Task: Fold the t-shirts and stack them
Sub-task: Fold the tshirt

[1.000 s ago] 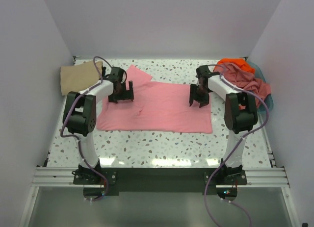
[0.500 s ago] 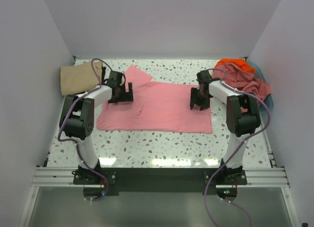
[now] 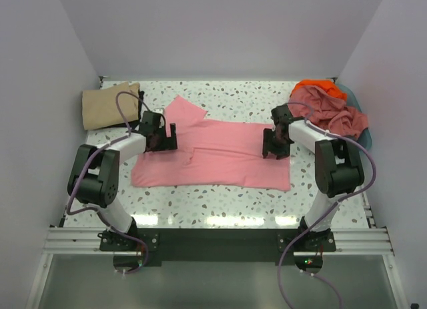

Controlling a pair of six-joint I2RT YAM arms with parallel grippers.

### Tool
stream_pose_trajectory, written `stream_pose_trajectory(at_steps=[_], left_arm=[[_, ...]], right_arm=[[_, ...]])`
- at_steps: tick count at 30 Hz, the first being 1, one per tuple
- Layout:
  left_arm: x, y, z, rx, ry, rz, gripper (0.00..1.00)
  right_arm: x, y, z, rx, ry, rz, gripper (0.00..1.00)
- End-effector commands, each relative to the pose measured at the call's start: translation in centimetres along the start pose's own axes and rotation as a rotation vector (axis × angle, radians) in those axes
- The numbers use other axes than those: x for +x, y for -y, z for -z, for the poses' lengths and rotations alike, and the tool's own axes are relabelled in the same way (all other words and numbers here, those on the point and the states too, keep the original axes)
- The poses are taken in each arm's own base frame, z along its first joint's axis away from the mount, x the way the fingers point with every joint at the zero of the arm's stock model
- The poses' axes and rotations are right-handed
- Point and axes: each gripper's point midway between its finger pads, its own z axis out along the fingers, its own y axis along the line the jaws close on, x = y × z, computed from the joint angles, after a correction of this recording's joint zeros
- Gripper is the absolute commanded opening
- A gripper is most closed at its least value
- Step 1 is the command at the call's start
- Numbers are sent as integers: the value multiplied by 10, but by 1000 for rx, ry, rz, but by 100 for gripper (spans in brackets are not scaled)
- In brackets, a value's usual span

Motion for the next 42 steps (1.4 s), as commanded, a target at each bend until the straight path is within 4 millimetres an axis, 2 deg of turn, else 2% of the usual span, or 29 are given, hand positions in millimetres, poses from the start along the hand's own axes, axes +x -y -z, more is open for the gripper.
stream_pose_trajectory(at_steps=[1, 5, 8, 10, 12, 13, 14, 16, 17, 19, 20, 23, 25, 28, 31, 36, 42], left_arm=[[85, -17, 7, -36, -255, 49, 100], [94, -12, 17, -25, -261, 47, 100], [90, -4, 26, -13, -251, 31, 100], [84, -2, 32, -11, -245, 29, 100], [61, 2, 38, -12, -197, 24, 100], [55, 3, 42, -14, -198, 18, 100], [31, 7, 44, -17, -148, 11, 100], [11, 11, 49, -21, -125, -6, 100], [-14, 18, 49, -14, -86, -11, 100], [-31, 21, 50, -17, -78, -23, 100], [-48, 26, 49, -14, -53, -25, 100], [-70, 33, 45, -3, -21, -28, 100], [-76, 36, 42, 1, -18, -25, 100], [-83, 40, 38, 6, -18, -13, 100], [-85, 42, 38, 13, -10, -5, 100], [-77, 36, 40, -10, -25, -6, 100], [-73, 32, 45, -24, -29, -6, 100]], right_arm=[[70, 26, -5, 89, -225, -12, 59], [90, 29, 4, 93, -263, -22, 59], [93, 29, 9, 87, -259, -31, 59], [84, 26, 17, 79, -235, -34, 59], [73, 23, 24, 71, -210, -28, 59], [60, 18, 32, 60, -184, -28, 59], [51, 16, 36, 54, -167, -25, 59], [37, 12, 45, 51, -150, -19, 60], [16, 10, 53, 50, -101, -15, 60], [-8, 8, 60, 49, -54, -15, 61], [-17, 13, 60, 61, -38, -31, 61], [-44, 23, 57, 78, 8, -59, 61], [-62, 27, 55, 87, 56, -70, 61], [-77, 40, 44, 138, 82, -75, 61], [-87, 49, 31, 164, 103, -100, 60], [-103, 69, 17, 215, 157, -157, 58], [-111, 82, 4, 252, 193, -207, 56]])
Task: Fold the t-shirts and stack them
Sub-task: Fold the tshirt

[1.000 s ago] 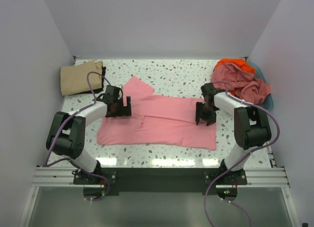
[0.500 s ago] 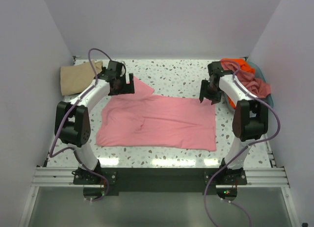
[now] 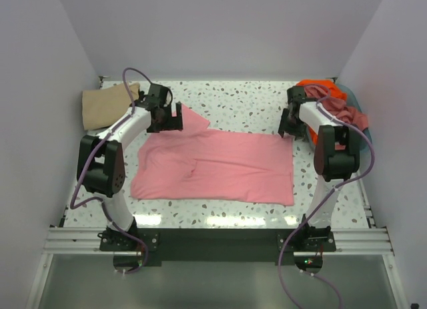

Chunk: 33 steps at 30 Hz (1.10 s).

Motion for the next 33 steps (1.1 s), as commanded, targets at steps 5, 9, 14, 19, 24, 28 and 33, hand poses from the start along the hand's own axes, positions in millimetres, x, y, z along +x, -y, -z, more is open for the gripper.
stream_pose_trajectory(at_steps=[5, 9, 14, 19, 24, 28, 33], left_arm=[[-2, -4, 16, -14, 15, -2, 100], [-1, -4, 18, -14, 12, -3, 100], [-1, -6, 16, -22, 16, -9, 100], [-22, -1, 3, -24, 38, -17, 100], [-66, 12, -15, -24, 101, -25, 100], [-92, 16, -51, -53, 121, -21, 100], [-120, 21, -80, -78, 163, -12, 100]], right_arm=[[-19, 7, -22, 54, 83, -62, 55], [-22, 4, -30, 46, 103, -79, 53], [-17, -1, -37, 26, 77, -96, 47], [-6, 2, -37, 30, 58, -85, 40], [10, -1, -42, 3, 27, -80, 28], [19, -5, -40, -28, 11, -84, 13], [25, -5, -28, -48, 3, -74, 0]])
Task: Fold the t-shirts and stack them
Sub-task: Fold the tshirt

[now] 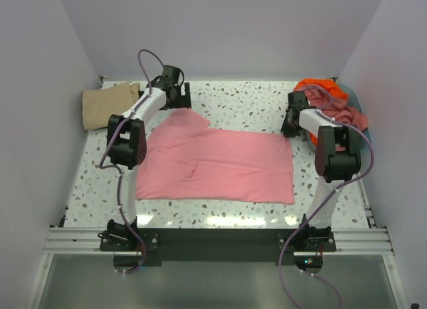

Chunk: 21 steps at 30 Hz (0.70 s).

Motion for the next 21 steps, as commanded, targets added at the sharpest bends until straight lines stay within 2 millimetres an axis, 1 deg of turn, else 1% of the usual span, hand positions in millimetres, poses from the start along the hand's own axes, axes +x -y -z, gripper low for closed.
stream_pose_trajectory(at_steps=[1, 3, 4, 6, 8, 11, 15, 21], left_arm=[[-21, -4, -20, -53, 53, -6, 100], [-28, -3, -27, -60, 83, -4, 100], [-29, -5, -33, -70, 91, -5, 100], [-38, -3, -37, -67, 128, -5, 100], [-42, -7, -43, -96, 147, 1, 100], [-50, -13, -46, -138, 188, 9, 98], [-53, -14, -56, -148, 201, 4, 96], [-46, -6, -70, -109, 188, -1, 96]], right_arm=[[33, 11, 8, 12, -103, 15, 0], [35, 10, 12, 2, -108, 16, 0], [35, 9, 14, -3, -107, 14, 0], [36, 7, 19, -11, -110, 12, 0], [35, 6, 22, -16, -107, 8, 0], [34, 1, 26, -32, -110, 9, 0], [33, -6, 30, -47, -110, 18, 0], [32, -15, 33, -67, -117, 30, 0]])
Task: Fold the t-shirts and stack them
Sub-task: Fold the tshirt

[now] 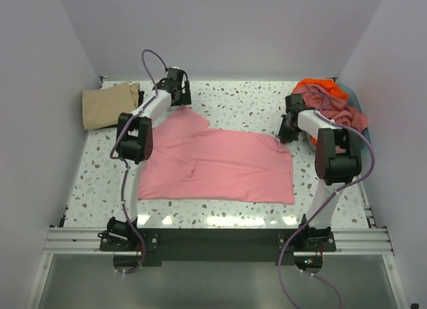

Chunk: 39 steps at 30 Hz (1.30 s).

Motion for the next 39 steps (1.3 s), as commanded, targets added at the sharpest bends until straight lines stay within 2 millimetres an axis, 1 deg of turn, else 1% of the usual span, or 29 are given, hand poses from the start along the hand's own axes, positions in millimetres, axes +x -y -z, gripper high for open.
stream_pose_trajectory(at_steps=[1, 7, 8, 10, 11, 13, 14, 16, 17, 19, 20, 22, 23, 25, 26, 28, 29, 32, 35, 36, 38, 39], left_arm=[[-17, 7, -8, 17, 64, -1, 96], [-9, 14, -14, 23, 58, -22, 89], [-8, 15, -14, 22, 58, -31, 85], [-6, 18, -14, 25, 58, -44, 81], [-5, 19, -15, 25, 57, -48, 76], [0, 22, -16, 34, 48, -55, 73], [0, 21, -16, 34, 46, -56, 67], [2, 25, -15, 39, 46, -69, 61], [4, 26, -15, 42, 41, -74, 55], [4, 27, -13, 47, 43, -76, 51], [3, 29, -11, 51, 45, -76, 45], [5, 28, -11, 51, 39, -78, 39], [5, 28, -11, 51, 39, -78, 33], [4, 28, -11, 50, 41, -78, 27], [4, 28, -10, 52, 40, -78, 20], [2, 28, -9, 48, 46, -78, 11], [2, 27, -8, 48, 46, -78, 0], [-2, 27, -5, 49, 53, -76, 0], [-11, 27, 2, 54, 73, -64, 0], [-18, 27, 9, 59, 88, -57, 0], [-22, 26, 14, 69, 100, -41, 0], [-30, 25, 23, 78, 117, -33, 0]], right_arm=[[2, -11, 15, -35, -20, 7, 0], [0, -15, 16, -43, -21, 9, 0], [1, -15, 15, -46, -22, 9, 0], [1, -17, 16, -48, -23, 11, 0], [1, -17, 15, -50, -24, 11, 0], [2, -17, 15, -49, -25, 11, 0], [1, -18, 16, -51, -23, 13, 0], [1, -18, 17, -51, -21, 12, 0], [1, -18, 17, -50, -21, 12, 0], [0, -18, 17, -51, -18, 11, 0], [0, -18, 18, -50, -17, 10, 0], [-1, -18, 17, -50, -17, 10, 0], [-1, -18, 18, -51, -16, 8, 0], [-2, -18, 18, -48, -15, 10, 0], [-3, -18, 18, -46, -14, 11, 0], [-5, -18, 19, -46, -12, 11, 0], [-6, -18, 20, -44, -13, 13, 0], [-12, -17, 25, -31, 1, 20, 0], [-19, -15, 31, -24, 24, 28, 0], [-20, -15, 33, -23, 28, 29, 0], [-24, -15, 37, -22, 42, 32, 0], [-25, -15, 38, -22, 43, 32, 0]])
